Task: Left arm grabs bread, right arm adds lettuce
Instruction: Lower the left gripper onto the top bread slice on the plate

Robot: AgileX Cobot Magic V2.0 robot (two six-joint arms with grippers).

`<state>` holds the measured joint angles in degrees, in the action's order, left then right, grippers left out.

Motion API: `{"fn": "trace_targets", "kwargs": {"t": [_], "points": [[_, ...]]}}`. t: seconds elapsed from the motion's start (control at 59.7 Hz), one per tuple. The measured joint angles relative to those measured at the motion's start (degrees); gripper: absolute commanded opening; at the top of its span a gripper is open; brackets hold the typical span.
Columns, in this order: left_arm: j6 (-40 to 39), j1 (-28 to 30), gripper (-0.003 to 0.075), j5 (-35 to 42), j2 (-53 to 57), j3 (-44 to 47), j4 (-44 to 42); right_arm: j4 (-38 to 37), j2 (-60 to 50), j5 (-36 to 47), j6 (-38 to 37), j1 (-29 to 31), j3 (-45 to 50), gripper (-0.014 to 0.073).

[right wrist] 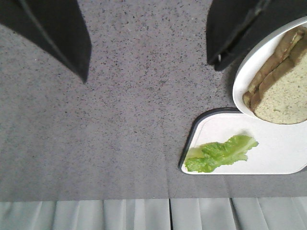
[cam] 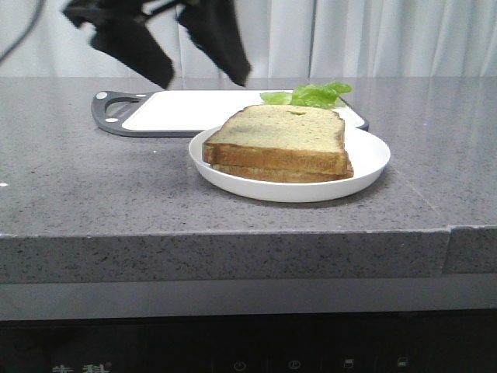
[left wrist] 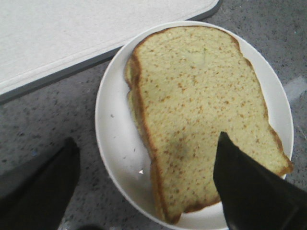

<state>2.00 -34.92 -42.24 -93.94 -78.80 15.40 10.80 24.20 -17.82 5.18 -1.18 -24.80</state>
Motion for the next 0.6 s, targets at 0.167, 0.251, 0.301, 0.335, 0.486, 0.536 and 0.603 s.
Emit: {"fn": "trace_targets", "kwargs": {"t": [0.167,0.251,0.301,0.335,0.486,0.536,0.603], "points": [[0.0,-1.45,0.0563,-1.98,-5.86,-4.94,0.04,0.0,0.0,-0.24,0.0,0.0,0.0,0.0524],[0.0,-1.7,0.0563,-2.23,-7.79,-5.94,0.13,0.0,0.0,-0.27,0.0,0.0,0.0,0.0524],[0.0,-1.79,0.0563,-2.25,-8.62,-6.23,0.13,0.0,0.0,-0.36,0.0,0.0,0.0,0.0524],[0.0,-1.79,0.0563,-2.25,-8.95,-6.32,0.13,0.0,0.0,-0.36,0.0,0.0,0.0,0.0524],[0.0,-1.79,0.0479,-2.36,-9.22,-6.46,0.13,0.0,0.0,-0.4,0.1,0.0,0.0,0.0524],[0.0,-1.79,0.0424,-2.36,-9.22,-6.46,0.13,0.0,0.0,-0.4,0.1,0.0,0.0,0.0524],[0.0,-1.79,0.0332,-2.38,-9.22,-6.46,0.28,0.0,0.0,-0.4,0.1,0.0,0.0,0.0524]]}}
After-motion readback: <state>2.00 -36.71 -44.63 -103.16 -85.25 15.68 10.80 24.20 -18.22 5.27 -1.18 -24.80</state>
